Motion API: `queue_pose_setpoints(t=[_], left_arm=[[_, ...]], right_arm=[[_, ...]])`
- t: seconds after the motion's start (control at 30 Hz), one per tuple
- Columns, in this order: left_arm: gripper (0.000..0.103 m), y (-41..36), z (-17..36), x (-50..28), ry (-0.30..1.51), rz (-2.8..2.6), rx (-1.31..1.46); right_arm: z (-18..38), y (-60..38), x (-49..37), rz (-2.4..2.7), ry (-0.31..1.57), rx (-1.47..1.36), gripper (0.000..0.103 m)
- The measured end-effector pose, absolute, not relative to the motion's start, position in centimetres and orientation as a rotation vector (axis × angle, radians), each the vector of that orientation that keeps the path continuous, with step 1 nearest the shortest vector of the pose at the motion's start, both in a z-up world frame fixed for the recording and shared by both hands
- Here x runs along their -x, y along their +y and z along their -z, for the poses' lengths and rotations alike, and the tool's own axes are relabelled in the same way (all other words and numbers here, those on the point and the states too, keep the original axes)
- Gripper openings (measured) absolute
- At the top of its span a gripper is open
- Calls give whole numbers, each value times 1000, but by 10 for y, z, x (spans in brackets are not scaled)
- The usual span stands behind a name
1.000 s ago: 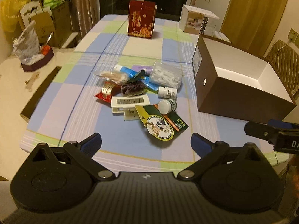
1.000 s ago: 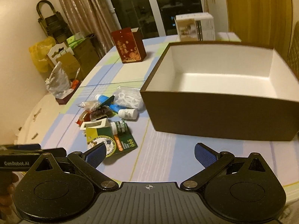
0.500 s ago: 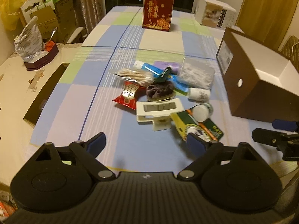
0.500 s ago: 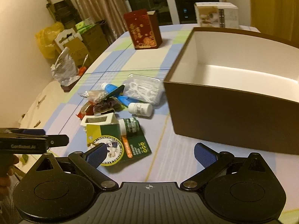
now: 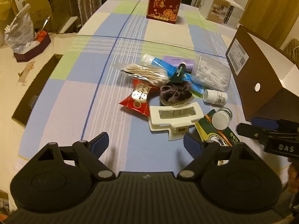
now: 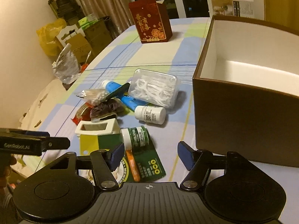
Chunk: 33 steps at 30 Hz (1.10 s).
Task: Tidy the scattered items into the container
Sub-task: 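Grasp the white plastic clip holder with the left gripper while the right grasps the green jar card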
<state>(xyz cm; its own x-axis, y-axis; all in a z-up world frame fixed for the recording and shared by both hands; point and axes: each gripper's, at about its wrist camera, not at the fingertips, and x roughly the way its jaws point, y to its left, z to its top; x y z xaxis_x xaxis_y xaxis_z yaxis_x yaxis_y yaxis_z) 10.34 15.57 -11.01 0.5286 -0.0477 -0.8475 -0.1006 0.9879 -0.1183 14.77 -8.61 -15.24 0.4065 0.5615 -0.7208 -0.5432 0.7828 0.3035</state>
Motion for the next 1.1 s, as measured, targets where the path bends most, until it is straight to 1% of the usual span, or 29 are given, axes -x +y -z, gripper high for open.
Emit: queue_pose_setpoints(t=[0.17, 0.2, 0.23, 0.37, 0.4, 0.43, 0.77, 1.07, 1.1], left_arm=[[84, 158, 112, -107, 1017, -28, 167], [84, 159, 112, -108, 1016, -30, 174], [84, 160, 112, -108, 1016, -32, 180], [84, 162, 114, -108, 1024, -41, 187], [84, 162, 114, -108, 1026, -41, 188], [84, 162, 115, -108, 1027, -40, 188], [84, 151, 117, -113, 1022, 12, 219], [84, 127, 131, -130, 1027, -11, 169], [82, 126, 133, -130, 1037, -17, 169]], right_arm=[[158, -73, -151, -729, 887, 5, 70], [159, -70, -152, -739, 877, 11, 64], [161, -67, -152, -751, 875, 14, 55], [165, -58, -152, -768, 859, 44, 55], [166, -58, -152, -778, 856, 50, 49], [166, -57, -152, -788, 858, 61, 39], [146, -77, -129, -713, 854, 272, 39], [152, -95, -130, -642, 880, 312, 39], [154, -96, -130, -641, 886, 312, 39]])
